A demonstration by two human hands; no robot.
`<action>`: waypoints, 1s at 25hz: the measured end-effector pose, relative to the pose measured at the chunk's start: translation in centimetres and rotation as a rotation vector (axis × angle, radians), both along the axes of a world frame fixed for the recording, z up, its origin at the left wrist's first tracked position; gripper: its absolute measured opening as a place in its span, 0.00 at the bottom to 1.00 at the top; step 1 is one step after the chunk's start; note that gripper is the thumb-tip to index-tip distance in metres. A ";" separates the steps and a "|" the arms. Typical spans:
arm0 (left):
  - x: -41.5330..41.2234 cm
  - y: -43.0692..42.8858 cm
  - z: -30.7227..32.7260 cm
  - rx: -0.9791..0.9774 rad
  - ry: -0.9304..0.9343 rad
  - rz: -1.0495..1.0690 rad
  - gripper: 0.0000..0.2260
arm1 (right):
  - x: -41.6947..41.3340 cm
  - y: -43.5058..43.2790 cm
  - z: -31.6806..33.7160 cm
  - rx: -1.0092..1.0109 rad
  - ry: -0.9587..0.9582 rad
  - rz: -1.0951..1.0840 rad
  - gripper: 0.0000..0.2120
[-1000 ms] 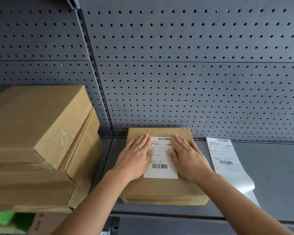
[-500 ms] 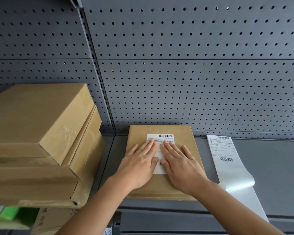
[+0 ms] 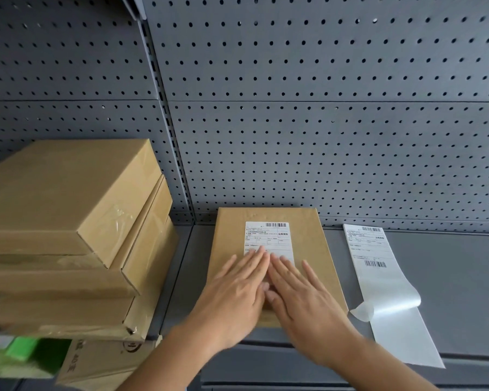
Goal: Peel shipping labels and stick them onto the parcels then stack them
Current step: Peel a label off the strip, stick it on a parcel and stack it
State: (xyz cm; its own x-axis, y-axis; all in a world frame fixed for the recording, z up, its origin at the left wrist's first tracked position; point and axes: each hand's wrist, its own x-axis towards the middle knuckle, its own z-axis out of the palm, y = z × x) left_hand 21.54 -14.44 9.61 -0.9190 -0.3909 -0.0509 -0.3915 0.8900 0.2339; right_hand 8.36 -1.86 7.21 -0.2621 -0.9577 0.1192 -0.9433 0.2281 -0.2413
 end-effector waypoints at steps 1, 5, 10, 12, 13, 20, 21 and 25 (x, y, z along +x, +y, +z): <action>0.4 0.6 -0.3 -0.008 -0.017 -0.012 0.28 | 0.5 0.4 -0.6 -0.012 0.022 0.007 0.28; 1.9 0.4 -1.3 -0.045 -0.050 0.049 0.31 | -0.2 1.5 -1.6 0.017 0.096 -0.042 0.29; 4.1 -1.4 -1.8 -0.014 -0.034 0.249 0.27 | -3.1 4.2 -1.4 0.001 0.035 -0.209 0.31; 4.5 -1.8 -2.3 0.119 0.042 0.360 0.29 | -3.7 5.1 -1.1 0.011 -0.140 -0.267 0.33; 4.6 -1.6 -2.5 0.231 0.102 0.431 0.29 | -3.8 5.3 -1.1 -0.003 -0.278 -0.314 0.34; 4.1 0.8 -2.2 0.974 0.503 0.778 0.24 | -3.1 5.5 -0.3 -0.182 -1.144 -0.588 0.16; 4.0 1.0 -1.9 0.990 0.534 0.779 0.23 | -3.0 5.6 -0.1 -0.201 -1.164 -0.595 0.14; 3.1 2.0 -0.4 1.001 0.632 0.770 0.15 | -3.5 6.1 1.3 -0.278 -1.195 -0.635 0.12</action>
